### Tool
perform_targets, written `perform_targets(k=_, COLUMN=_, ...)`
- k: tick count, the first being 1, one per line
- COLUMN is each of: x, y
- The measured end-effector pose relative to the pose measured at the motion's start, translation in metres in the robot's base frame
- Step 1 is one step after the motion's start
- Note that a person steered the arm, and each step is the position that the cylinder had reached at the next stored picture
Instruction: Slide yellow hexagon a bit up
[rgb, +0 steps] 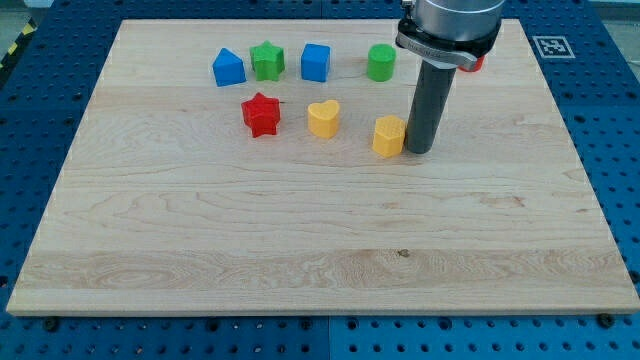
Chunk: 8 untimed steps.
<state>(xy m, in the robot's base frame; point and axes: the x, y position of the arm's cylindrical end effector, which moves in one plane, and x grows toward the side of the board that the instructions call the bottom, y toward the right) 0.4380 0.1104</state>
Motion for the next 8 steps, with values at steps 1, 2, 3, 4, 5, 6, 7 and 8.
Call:
perform_targets(k=1, x=0.030, y=0.002)
perform_targets(k=2, x=0.032, y=-0.010)
perform_targets(k=3, x=0.024, y=-0.036)
perform_targets(k=4, x=0.026, y=-0.037)
perform_targets(k=5, x=0.026, y=-0.037)
perform_targets(k=6, x=0.026, y=-0.036)
perform_targets(k=7, x=0.021, y=-0.036)
perform_targets(k=8, x=0.010, y=-0.036)
